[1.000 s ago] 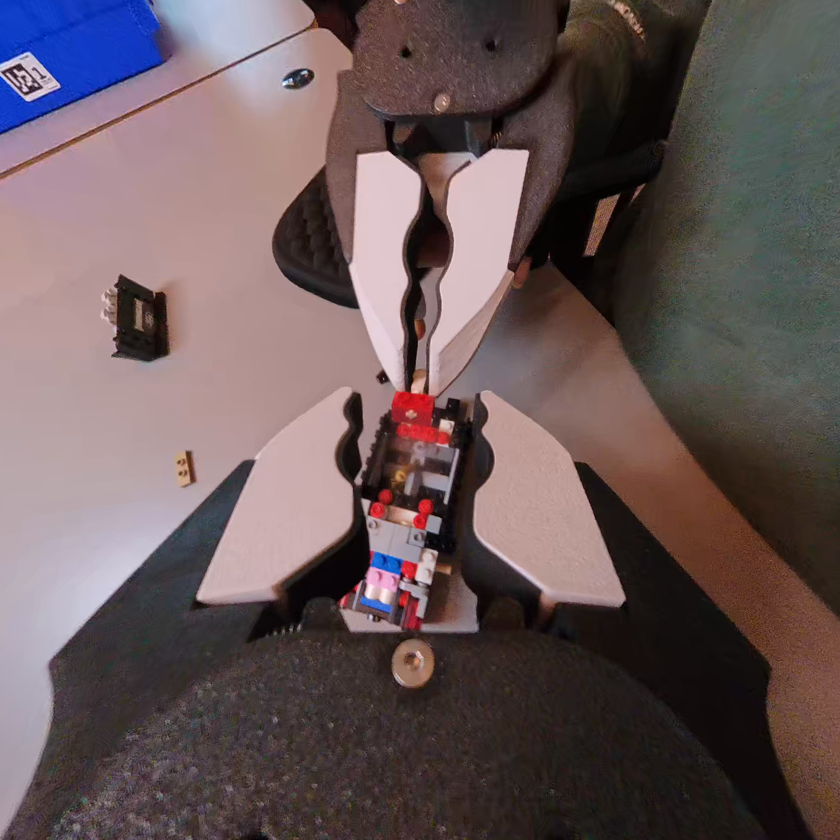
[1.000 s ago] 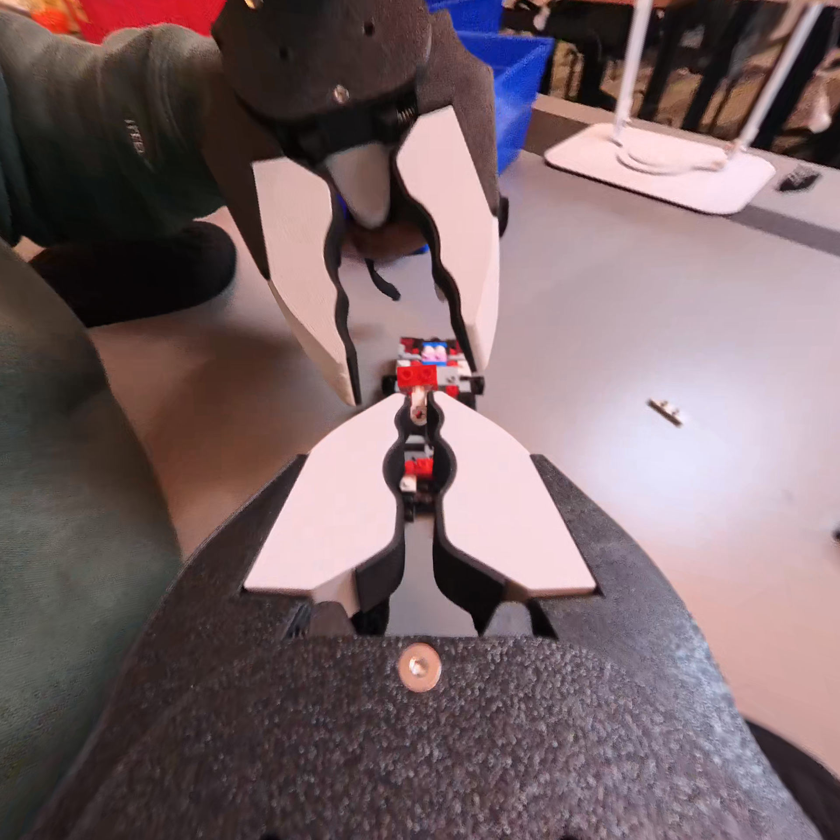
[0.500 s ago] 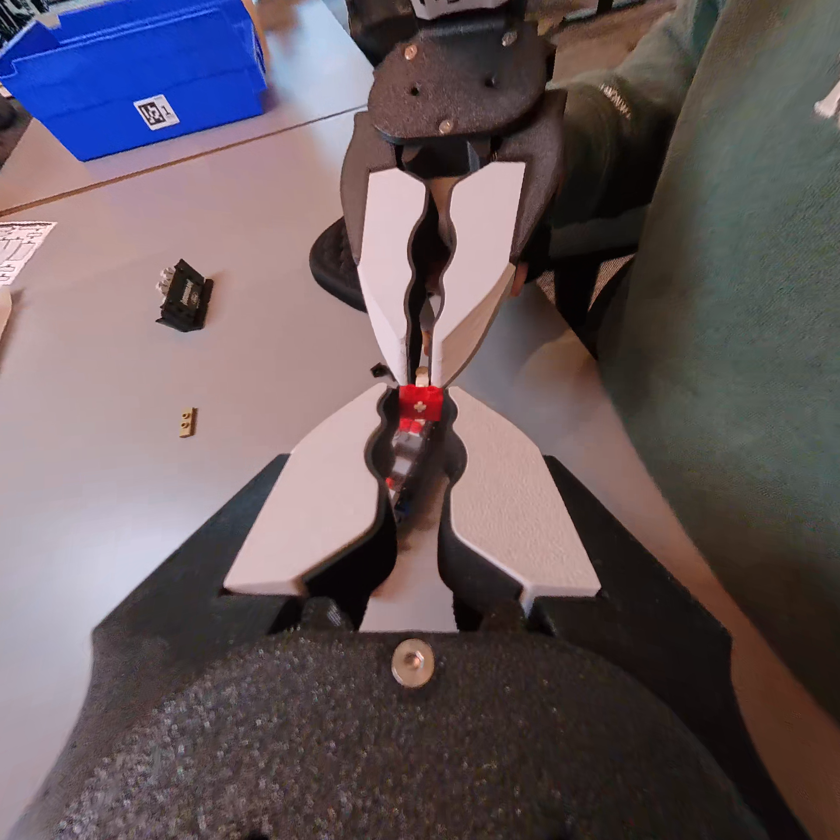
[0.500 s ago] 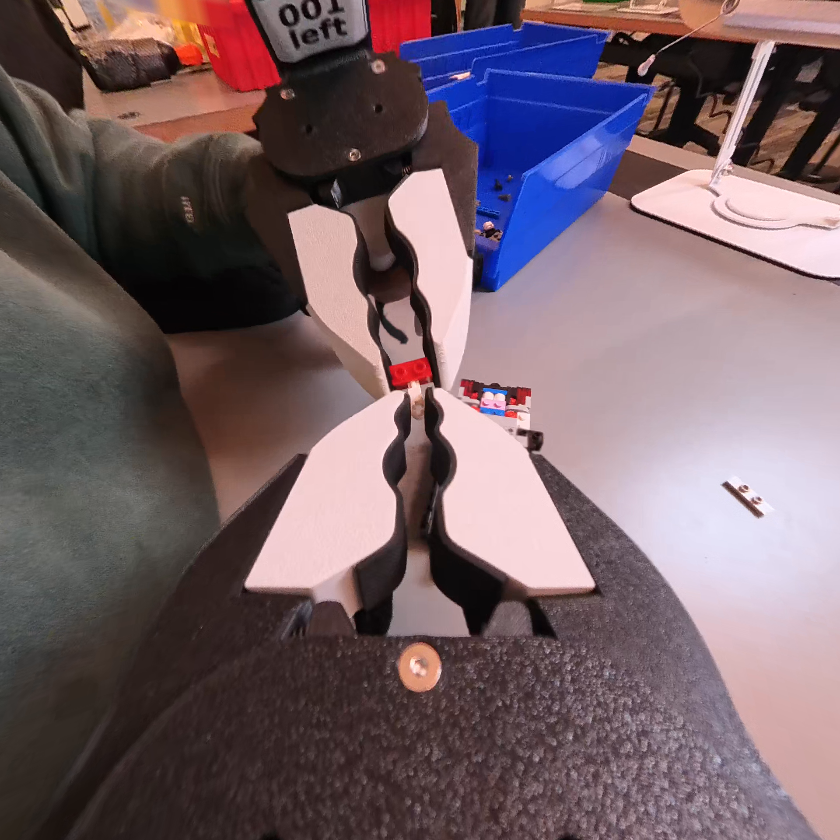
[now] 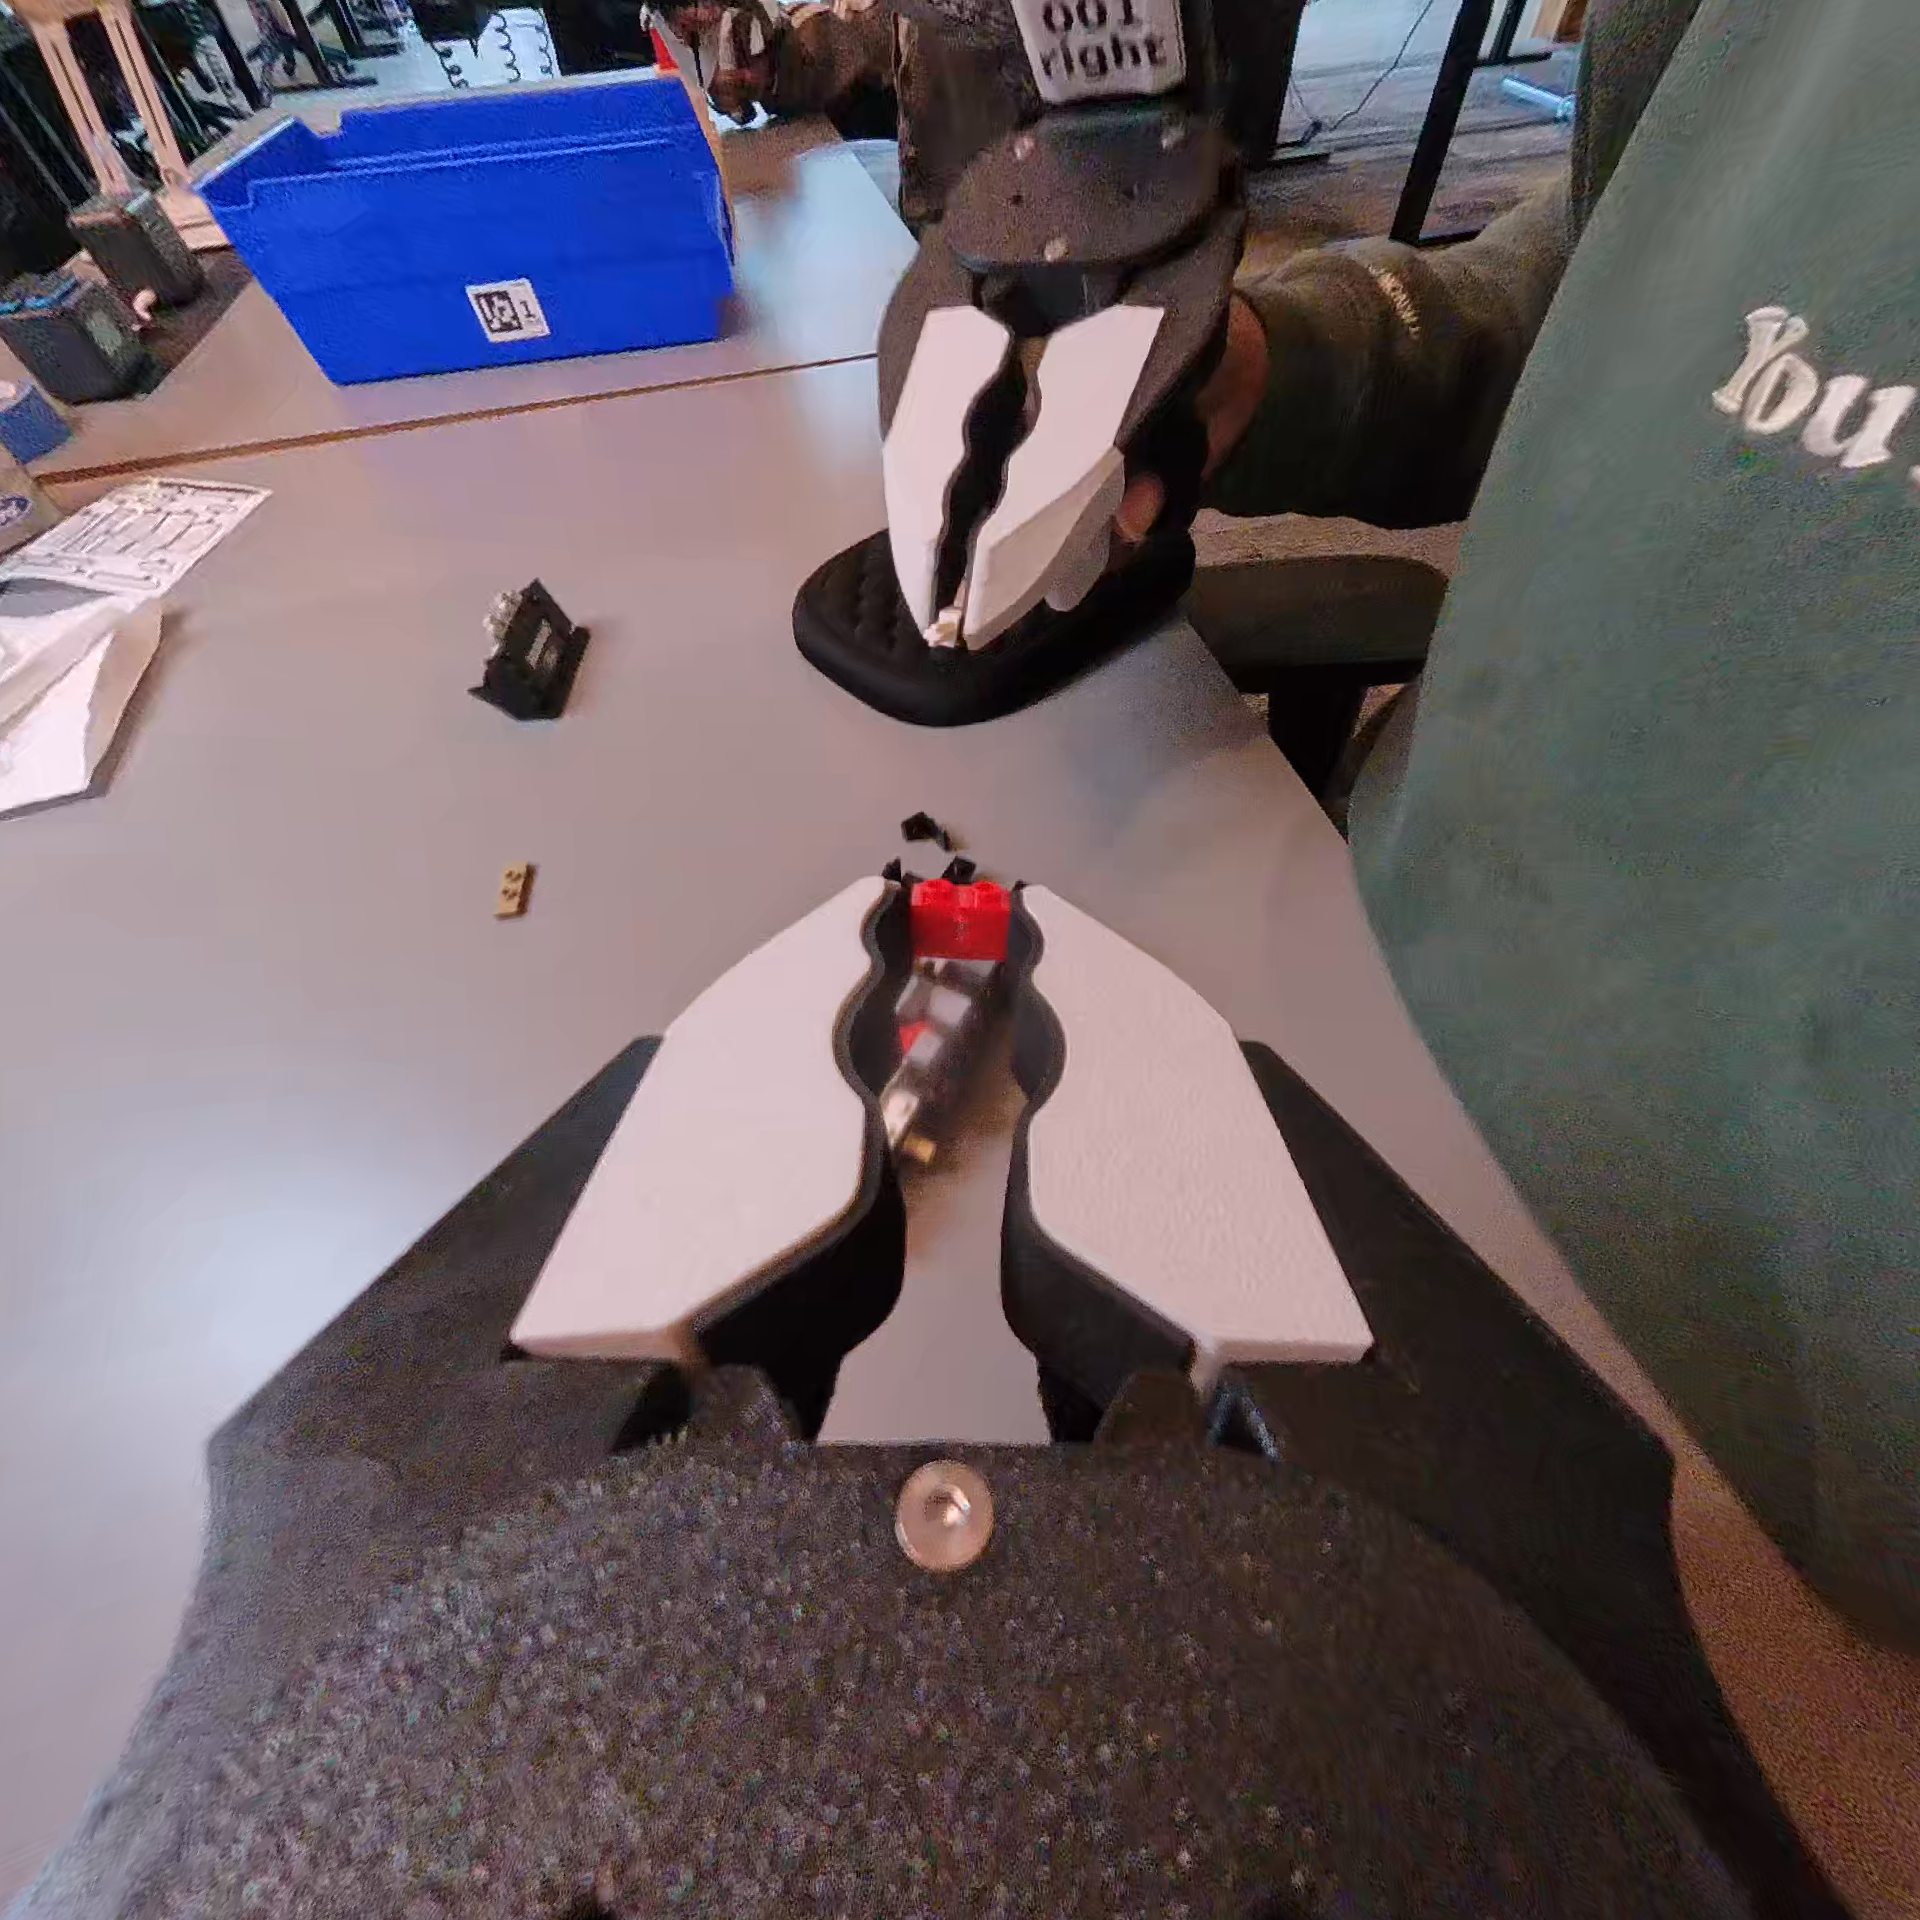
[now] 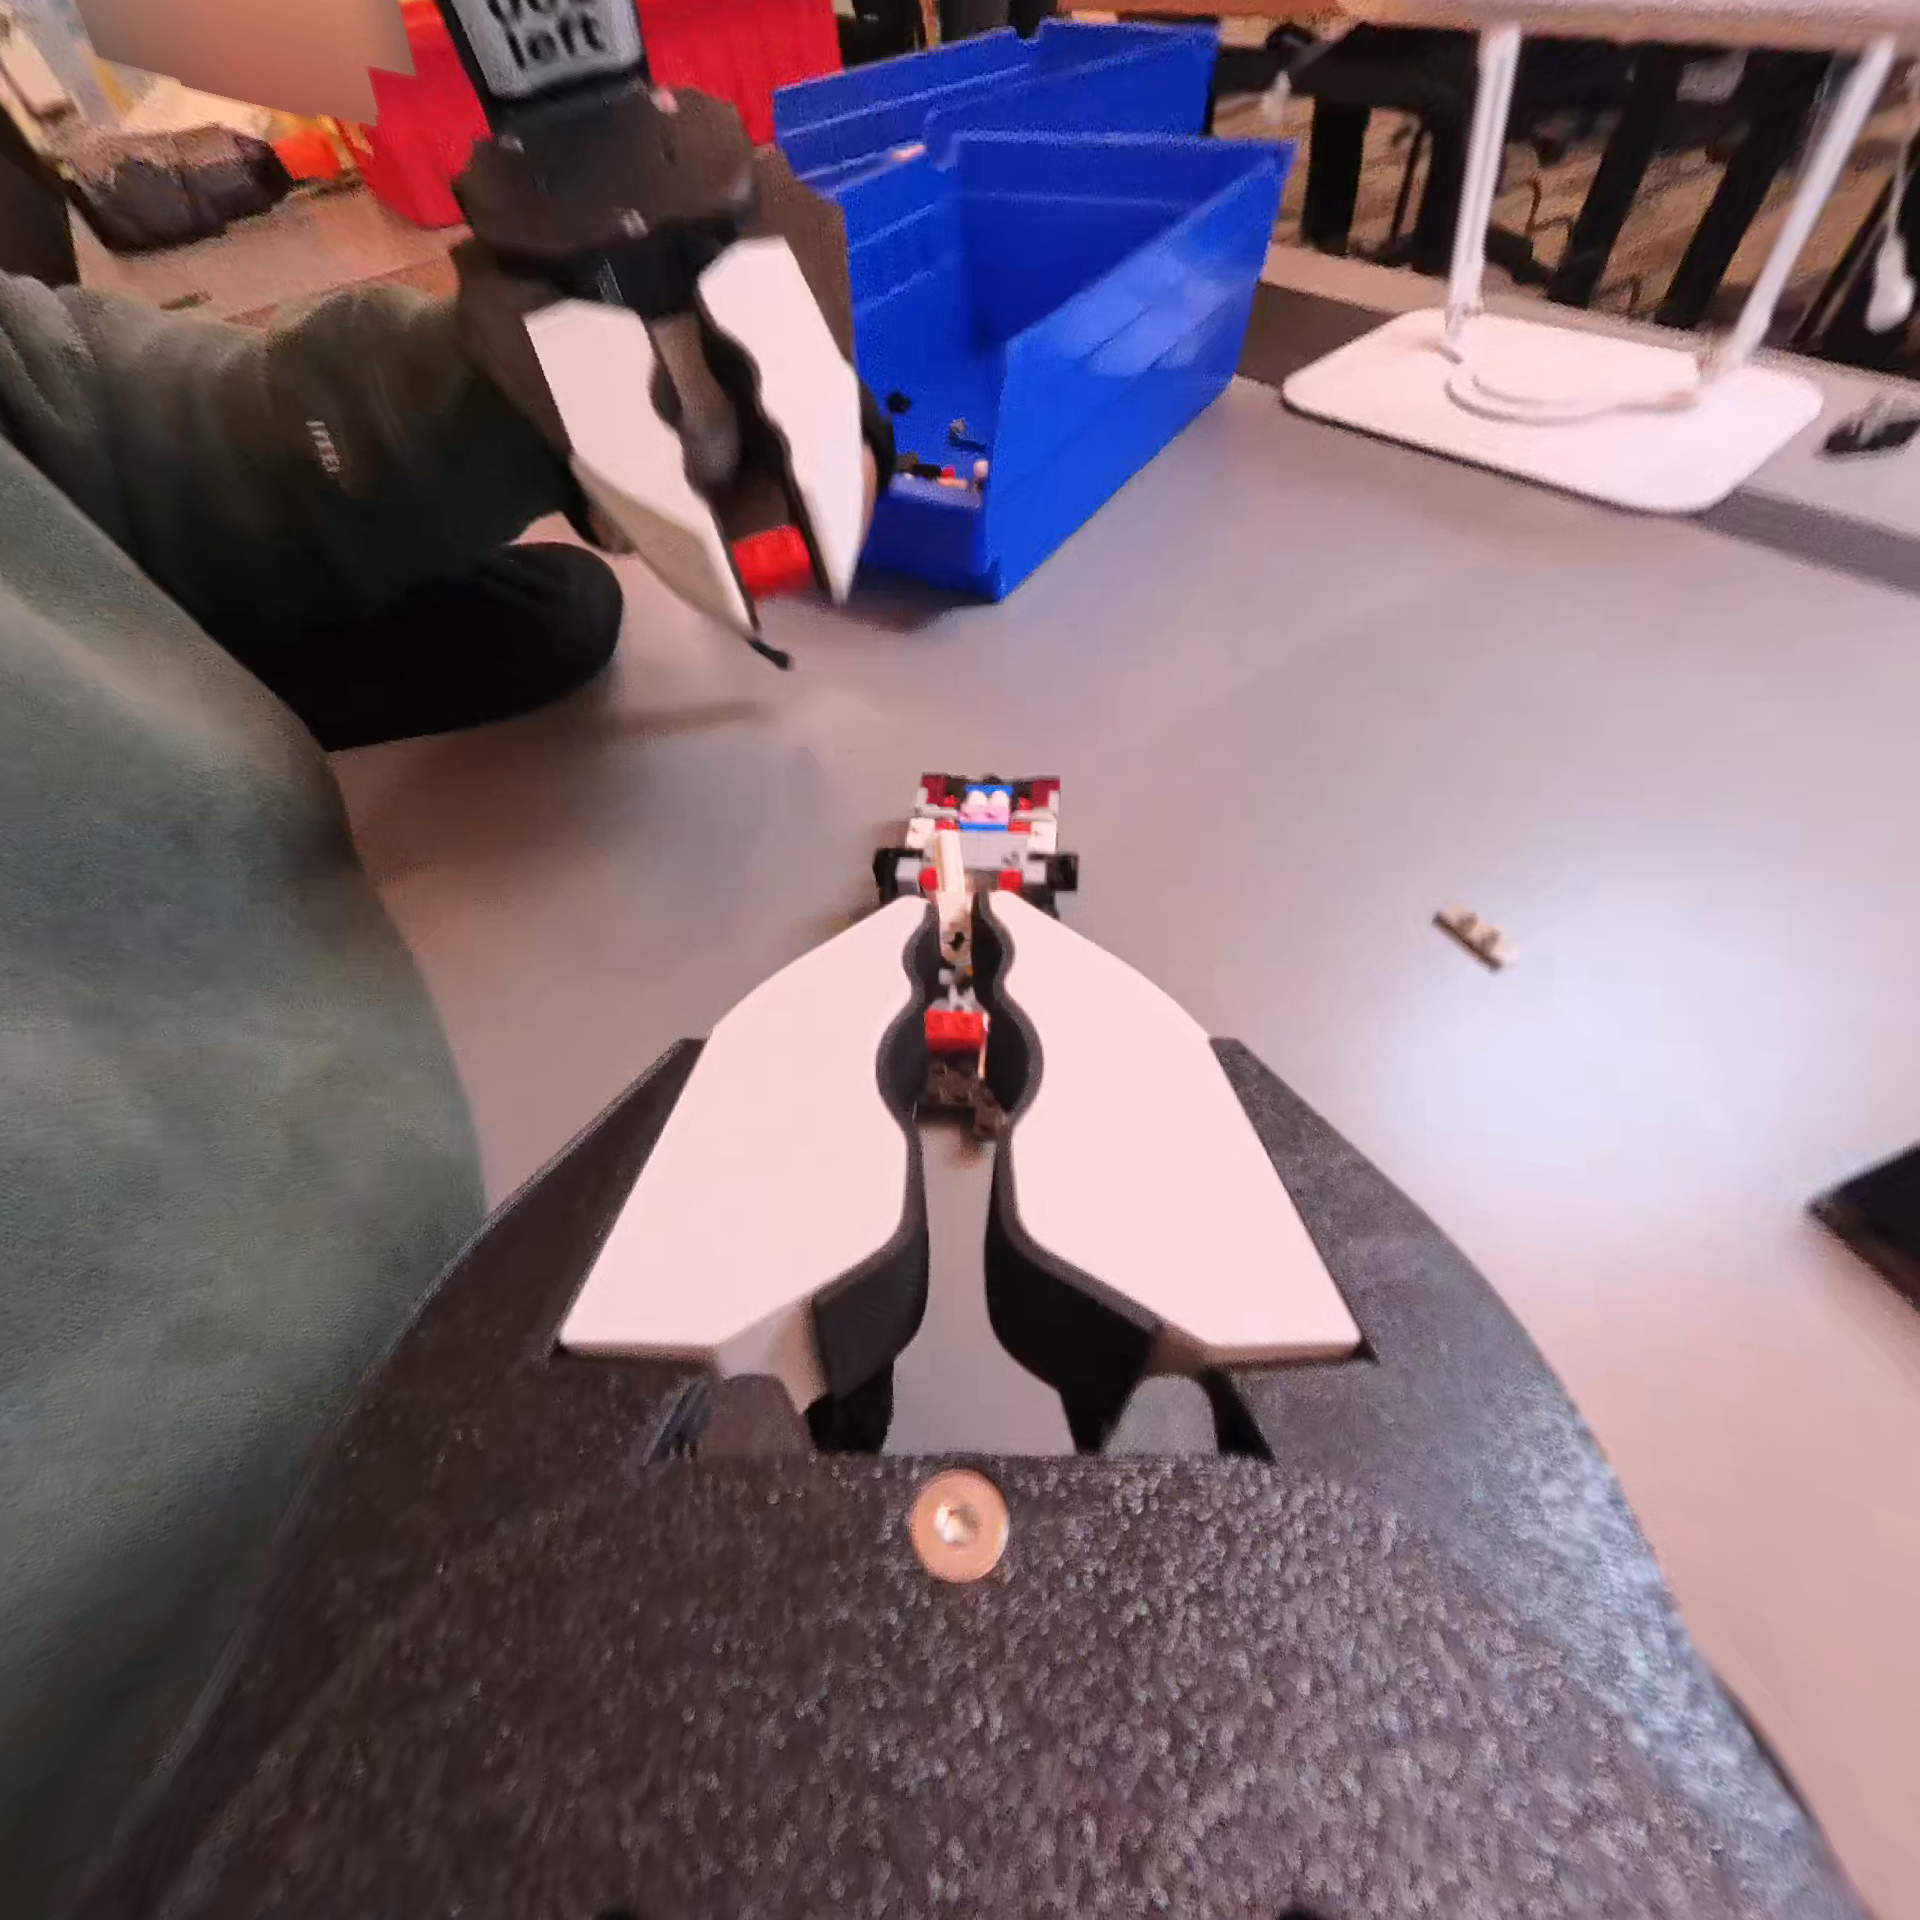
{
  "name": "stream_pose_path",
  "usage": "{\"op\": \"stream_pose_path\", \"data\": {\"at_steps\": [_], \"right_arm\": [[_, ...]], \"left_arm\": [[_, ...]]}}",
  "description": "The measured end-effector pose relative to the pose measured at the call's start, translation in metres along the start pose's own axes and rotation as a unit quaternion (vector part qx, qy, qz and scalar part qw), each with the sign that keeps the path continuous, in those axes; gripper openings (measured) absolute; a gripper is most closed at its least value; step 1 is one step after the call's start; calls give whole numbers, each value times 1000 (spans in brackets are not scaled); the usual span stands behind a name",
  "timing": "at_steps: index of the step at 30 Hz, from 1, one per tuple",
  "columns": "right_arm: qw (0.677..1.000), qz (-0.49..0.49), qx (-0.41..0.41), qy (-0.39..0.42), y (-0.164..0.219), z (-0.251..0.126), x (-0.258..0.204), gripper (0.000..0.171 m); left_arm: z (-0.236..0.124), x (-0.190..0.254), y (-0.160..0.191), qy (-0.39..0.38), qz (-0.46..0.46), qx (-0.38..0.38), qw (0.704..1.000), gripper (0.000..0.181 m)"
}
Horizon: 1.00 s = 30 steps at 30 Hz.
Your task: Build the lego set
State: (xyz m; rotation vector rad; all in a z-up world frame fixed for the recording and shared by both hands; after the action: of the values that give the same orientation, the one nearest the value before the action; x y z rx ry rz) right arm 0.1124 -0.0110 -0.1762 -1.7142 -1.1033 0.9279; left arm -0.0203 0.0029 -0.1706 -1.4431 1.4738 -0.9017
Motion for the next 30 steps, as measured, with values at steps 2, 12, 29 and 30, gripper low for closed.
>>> {"op": "stream_pose_path", "data": {"at_steps": [2,12,29,30], "right_arm": [[1000,-18,-3,4,-8,6,3,6],[999,-20,9,-26,-17,17,32,6],[982,54,50,-172,-48,81,3,7],[980,58,42,-184,-48,85,0,7]], "left_arm": [[9,-12,-2,-43,-22,11,999,18],[-109,-108,33,-399,-20,-132,907,17],[-38,-26,7,-233,169,-67,956,38],[-29,-18,4,-224,187,-59,955,36]]}}
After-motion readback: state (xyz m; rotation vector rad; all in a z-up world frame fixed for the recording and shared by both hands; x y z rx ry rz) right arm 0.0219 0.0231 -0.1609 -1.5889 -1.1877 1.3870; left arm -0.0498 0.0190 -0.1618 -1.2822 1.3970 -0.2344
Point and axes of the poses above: each gripper's, where its closed fingertips meet, z out along the fingers, y out of its underside, x = y × z across the jaws, the point moved 3 cm from there along -z, back along the fingers, and after that the axes turned 8 degrees about -y, right-handed, at the moved point
